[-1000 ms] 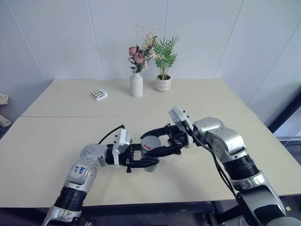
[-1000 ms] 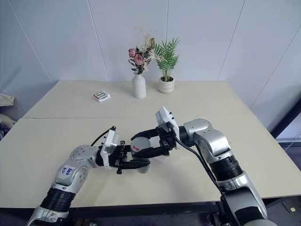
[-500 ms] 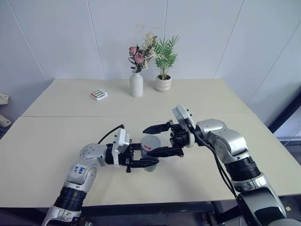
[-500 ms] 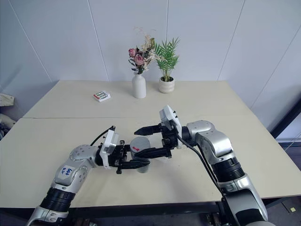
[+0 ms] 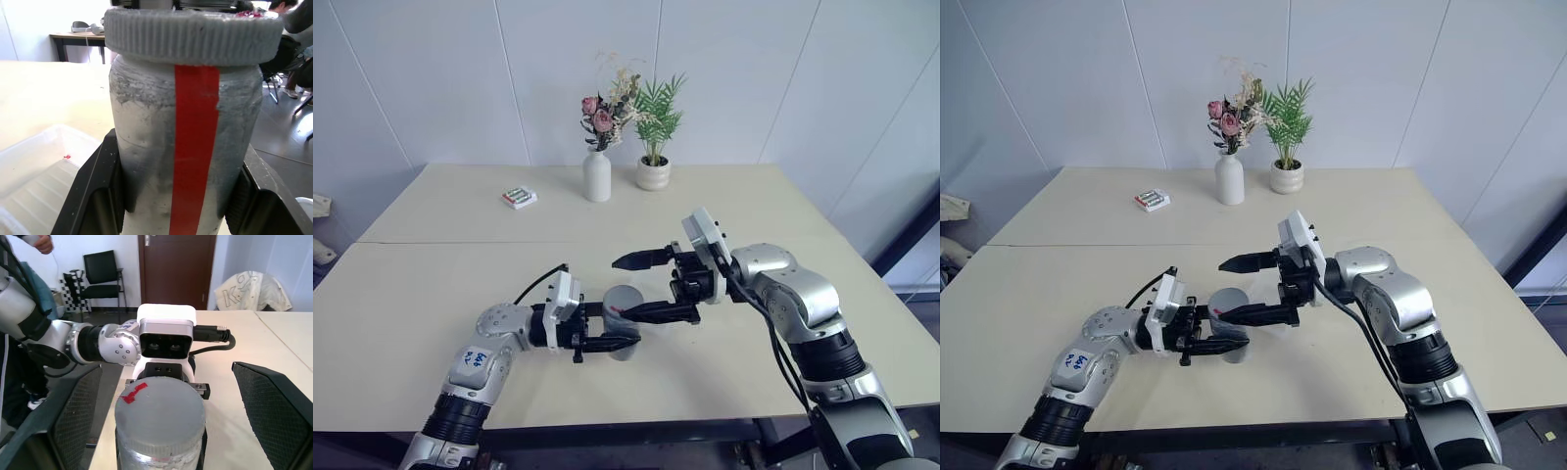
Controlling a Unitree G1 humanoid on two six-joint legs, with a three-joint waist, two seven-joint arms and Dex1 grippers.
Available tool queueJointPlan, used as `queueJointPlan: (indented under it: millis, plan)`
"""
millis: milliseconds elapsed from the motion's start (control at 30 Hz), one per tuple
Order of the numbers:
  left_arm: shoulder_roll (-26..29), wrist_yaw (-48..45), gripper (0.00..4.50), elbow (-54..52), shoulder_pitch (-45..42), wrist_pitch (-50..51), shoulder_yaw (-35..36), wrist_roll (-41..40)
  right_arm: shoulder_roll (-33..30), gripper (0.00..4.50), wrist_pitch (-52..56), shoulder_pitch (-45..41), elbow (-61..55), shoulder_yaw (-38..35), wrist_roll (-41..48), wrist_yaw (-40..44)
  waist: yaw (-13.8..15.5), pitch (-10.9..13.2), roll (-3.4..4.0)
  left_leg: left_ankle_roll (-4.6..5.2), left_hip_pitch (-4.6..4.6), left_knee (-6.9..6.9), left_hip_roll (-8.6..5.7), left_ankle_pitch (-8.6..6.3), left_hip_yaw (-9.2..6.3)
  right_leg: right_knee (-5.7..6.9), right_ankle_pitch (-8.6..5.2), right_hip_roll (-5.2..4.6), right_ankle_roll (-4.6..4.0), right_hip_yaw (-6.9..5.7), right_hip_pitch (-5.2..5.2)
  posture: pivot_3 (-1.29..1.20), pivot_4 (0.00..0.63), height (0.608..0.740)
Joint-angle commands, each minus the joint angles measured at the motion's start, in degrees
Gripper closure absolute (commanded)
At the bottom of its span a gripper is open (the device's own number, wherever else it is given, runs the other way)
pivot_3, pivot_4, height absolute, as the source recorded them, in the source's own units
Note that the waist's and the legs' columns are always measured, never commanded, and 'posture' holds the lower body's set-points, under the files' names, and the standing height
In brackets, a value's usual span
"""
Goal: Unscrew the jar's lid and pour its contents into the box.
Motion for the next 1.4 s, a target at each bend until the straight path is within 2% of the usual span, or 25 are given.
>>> queueJointPlan:
  millis: [33,267,700,1400]
  plan:
    - [0.09,0.74,2.46,-3.12,0.36,0.11,1.06,-1.29,0.33,0.03,-0.29,0.48,-2.36,0.53,-1.80,-3.10,0.08,0.00,0.00,0.00,0.00,0.00,0.00,0.00,0.00,0.00,0.00,0.00,0.00,0.00,0.00,0.00,0.150,0.740]
    - [-0.34,1.41,2.46,-3.42,0.34,0.52,0.57,-1.24,2.24,0.03,-0.03,0.77,-1.67,1.36,-3.27,-7.52,0.00,0.00,0.00,0.00,0.00,0.00,0.00,0.00,0.00,-0.01,0.00,0.00,0.00,0.00,0.00,0.00,0.150,0.740]
    - [-0.41,1.70,2.46,-3.54,0.49,0.56,0.21,-1.16,1.71,0.03,0.66,0.92,-1.32,-1.29,-1.77,-8.76,0.04,0.00,0.00,0.00,-0.01,0.00,0.00,0.00,0.00,-0.01,0.00,0.00,0.00,-0.01,0.00,0.00,0.150,0.740]
    - [-0.47,2.46,2.46,-4.15,1.05,0.79,0.78,-1.25,-8.07,0.03,1.16,6.20,-0.49,-9.35,1.50,-8.26,0.06,0.00,0.00,0.00,0.00,-0.01,0.00,0.00,0.01,-0.05,0.00,0.01,0.00,0.01,0.01,0.00,0.150,0.740]
